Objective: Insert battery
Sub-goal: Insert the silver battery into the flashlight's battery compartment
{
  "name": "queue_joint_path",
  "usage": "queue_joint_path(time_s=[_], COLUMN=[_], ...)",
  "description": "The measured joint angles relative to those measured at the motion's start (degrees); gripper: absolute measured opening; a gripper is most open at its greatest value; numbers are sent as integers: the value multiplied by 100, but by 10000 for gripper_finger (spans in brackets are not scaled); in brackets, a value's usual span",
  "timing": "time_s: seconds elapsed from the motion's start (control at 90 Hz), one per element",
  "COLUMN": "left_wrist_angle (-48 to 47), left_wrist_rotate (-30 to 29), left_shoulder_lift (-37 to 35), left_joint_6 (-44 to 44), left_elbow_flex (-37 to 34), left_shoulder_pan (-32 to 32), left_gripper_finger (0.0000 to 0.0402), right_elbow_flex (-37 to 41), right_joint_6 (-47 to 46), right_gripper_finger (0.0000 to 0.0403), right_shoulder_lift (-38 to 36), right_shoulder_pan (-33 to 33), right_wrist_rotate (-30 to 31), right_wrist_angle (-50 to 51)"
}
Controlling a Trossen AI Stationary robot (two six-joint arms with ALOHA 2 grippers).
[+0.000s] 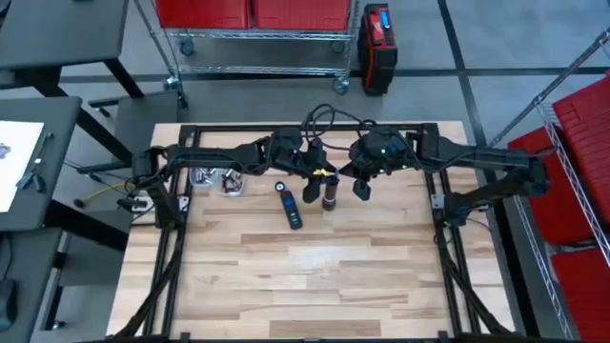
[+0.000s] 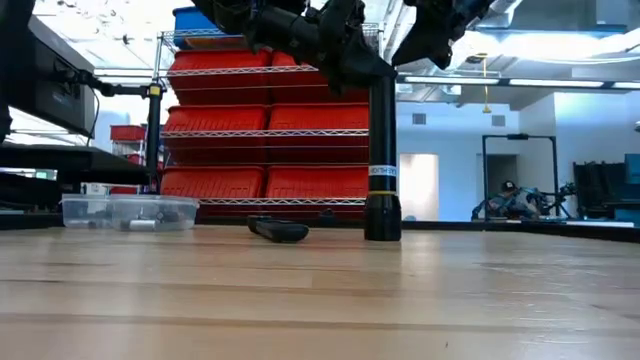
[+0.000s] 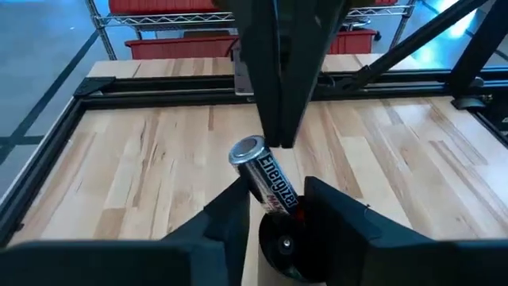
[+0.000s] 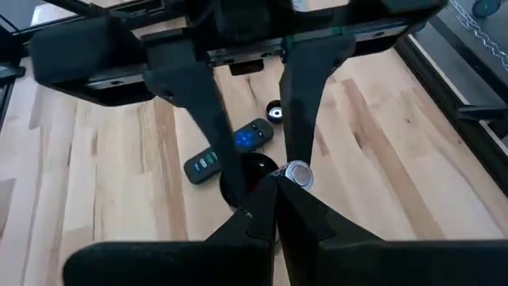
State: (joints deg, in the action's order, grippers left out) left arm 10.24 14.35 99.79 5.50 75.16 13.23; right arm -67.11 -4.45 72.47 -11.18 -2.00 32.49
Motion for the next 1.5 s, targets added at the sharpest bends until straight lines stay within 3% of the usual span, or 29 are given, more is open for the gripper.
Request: queue_joint_path(time_s=[0.244, 0.711, 1.122, 1.5], left_wrist_angle=[0, -7, -9, 26], left_wrist_rotate=[-13, 11, 15, 14], left_shoulder_lift=[0, 0, 0, -60], left_joint_6=[607, 575, 522, 473], left_elbow_flex=[0, 0, 0, 0], left_shoulder_pan=[-67, -79, -79, -79], left_gripper_finger=[60, 57, 111, 116], right_elbow_flex=[0, 0, 0, -109], right_joint_6=[350, 603, 599, 526], right_gripper_finger=[0, 0, 0, 0], right_shoulder_lift=[0, 0, 0, -4], right_shoulder_pan=[97, 216, 214, 214], right_wrist_rotate=[-52, -2, 22, 20], right_wrist_angle=[-33, -48, -48, 26])
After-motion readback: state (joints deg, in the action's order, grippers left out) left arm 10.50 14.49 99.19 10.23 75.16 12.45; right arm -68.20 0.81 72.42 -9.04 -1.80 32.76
